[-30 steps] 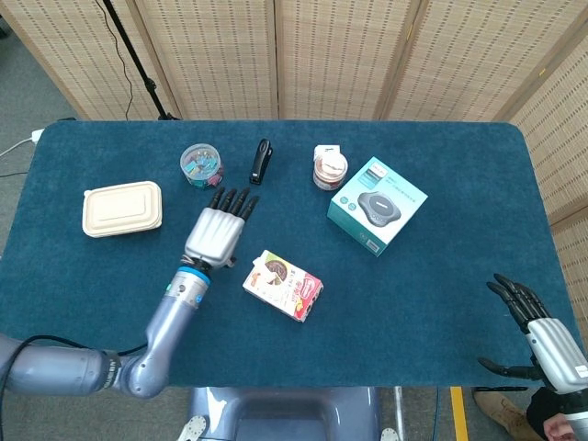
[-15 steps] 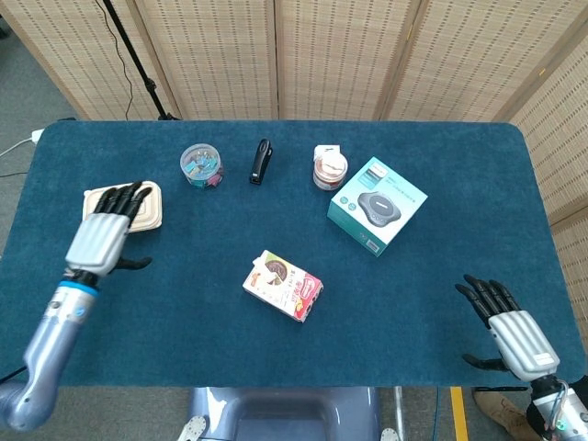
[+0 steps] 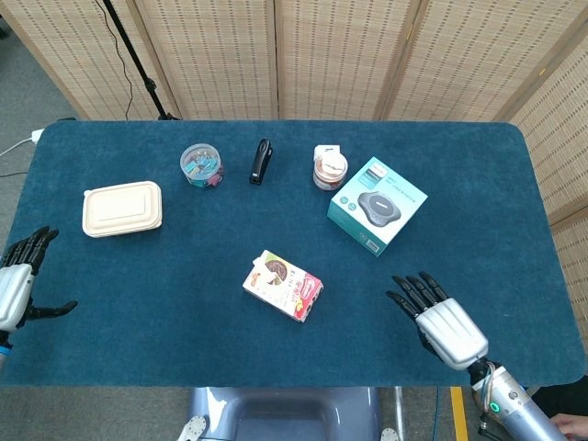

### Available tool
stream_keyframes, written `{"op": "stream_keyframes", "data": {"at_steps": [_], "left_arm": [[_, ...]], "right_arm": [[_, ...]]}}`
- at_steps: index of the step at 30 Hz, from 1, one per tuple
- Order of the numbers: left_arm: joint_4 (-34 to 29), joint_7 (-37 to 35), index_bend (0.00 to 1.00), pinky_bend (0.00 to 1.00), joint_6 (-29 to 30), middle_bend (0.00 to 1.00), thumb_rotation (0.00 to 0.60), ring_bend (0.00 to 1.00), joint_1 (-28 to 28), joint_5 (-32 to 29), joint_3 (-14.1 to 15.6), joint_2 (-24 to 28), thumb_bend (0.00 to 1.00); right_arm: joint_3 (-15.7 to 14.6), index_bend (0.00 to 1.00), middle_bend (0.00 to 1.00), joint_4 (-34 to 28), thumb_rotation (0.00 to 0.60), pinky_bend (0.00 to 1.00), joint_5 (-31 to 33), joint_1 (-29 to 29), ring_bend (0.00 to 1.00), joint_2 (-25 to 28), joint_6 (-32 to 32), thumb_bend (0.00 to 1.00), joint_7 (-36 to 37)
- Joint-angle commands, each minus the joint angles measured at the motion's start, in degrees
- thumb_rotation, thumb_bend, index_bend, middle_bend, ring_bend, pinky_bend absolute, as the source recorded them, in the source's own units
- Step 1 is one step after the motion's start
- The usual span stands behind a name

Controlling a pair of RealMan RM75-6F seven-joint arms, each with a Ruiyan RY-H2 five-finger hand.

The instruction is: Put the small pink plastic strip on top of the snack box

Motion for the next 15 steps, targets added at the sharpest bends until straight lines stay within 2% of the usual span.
{"op": "stream_keyframes", "data": {"at_steps": [1,7,12,15], "left_arm": [[0.3,-1.4,0.00,0.00,0.5,0.00,0.600,0.00,1.2,1.6,-0.1,0.9,0.07],[1.1,-3.9,0.00,0.00,0.2,0.00,0.600,0.00,2.1,3.4,-1.2,1.2,0.07],[1.5,-5.8,0.00,0.00,-0.5,0.00,0.600,0.00,2.7,4.4,-1.9,1.6,0.07],[1.8,-7.4,0.00,0.00,0.0,0.00,0.600,0.00,3.6,5.2,-2.2,1.9,0.07]], "right_arm": [[1.9,0.12,0.00,-4.4,0.600,0.00,2.6,3.0,0.00,-1.5,-4.4,1.00,-4.7],[5.3,0.12,0.00,-7.9,0.600,0.00,7.3,7.9,0.00,-5.3,-9.6,1.00,-11.4],[9.0,0.18,0.00,-6.0,0.600,0.00,11.5,12.5,0.00,-11.5,-12.1,1.00,-18.0],[12.0,0.21,0.00,-3.7,0.600,0.00,17.5,16.9,0.00,-16.2,-15.6,1.00,-20.3]]}}
